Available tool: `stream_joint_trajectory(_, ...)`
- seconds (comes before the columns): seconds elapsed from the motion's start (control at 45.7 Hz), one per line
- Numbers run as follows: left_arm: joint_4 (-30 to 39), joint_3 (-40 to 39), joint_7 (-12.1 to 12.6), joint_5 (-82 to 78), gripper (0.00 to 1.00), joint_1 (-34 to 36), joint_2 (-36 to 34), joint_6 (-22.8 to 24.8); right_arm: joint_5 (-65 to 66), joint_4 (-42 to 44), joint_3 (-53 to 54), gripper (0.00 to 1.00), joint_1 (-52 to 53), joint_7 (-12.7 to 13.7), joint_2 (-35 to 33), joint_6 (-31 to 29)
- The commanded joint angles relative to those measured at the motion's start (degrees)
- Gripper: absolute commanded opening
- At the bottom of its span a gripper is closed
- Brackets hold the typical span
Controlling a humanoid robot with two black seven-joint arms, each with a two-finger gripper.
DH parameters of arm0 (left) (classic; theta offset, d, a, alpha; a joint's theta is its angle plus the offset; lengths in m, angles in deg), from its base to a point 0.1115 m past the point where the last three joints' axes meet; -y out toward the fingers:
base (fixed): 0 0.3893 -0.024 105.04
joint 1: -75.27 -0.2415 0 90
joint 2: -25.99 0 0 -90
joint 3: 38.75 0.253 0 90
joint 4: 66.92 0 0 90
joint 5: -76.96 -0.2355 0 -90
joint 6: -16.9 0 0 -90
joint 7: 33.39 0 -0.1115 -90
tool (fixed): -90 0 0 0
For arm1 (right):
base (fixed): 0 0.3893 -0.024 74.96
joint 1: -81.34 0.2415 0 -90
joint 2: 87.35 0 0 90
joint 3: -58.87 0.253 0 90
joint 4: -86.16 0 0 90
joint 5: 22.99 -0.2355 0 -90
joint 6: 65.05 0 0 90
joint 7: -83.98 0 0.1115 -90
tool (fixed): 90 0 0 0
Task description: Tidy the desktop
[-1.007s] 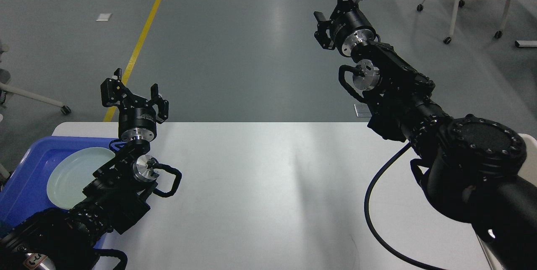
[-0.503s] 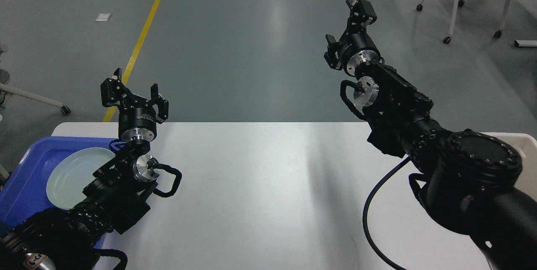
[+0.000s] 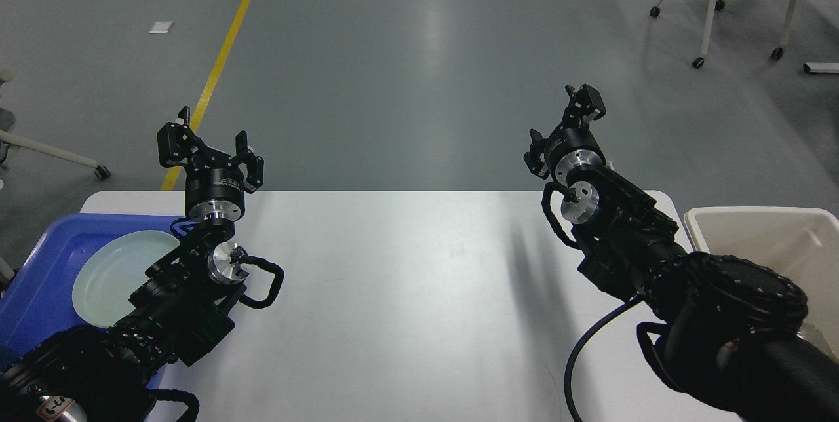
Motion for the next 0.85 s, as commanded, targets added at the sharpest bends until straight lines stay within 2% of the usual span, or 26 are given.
stream_joint_trajectory(0.0, 0.0, 0.0, 0.01, 0.0, 1.0, 0.0, -0.01, 0.0, -0.11, 0.01, 1.86, 1.0, -1.17, -0.02, -0.06, 0.0)
stream_joint_trajectory(0.372, 0.0, 0.0, 0.01, 0.0, 1.0, 0.0, 0.08, 0.0, -0.11, -0.43, 1.95, 1.0, -3.99, -0.02, -0.06, 0.0)
stream_joint_trajectory(0.547, 0.0, 0.0, 0.01, 0.0, 1.0, 0.0, -0.01, 0.0, -0.11, -1.13, 1.77, 1.0, -4.6, -0.81, -0.06, -0.26)
stream_joint_trajectory(0.831, 0.0, 0.0, 0.01, 0.0, 1.0, 0.0, -0.01, 0.0, -0.02, -1.57, -2.97, 1.0, -4.52, -0.99, 0.02, -0.79)
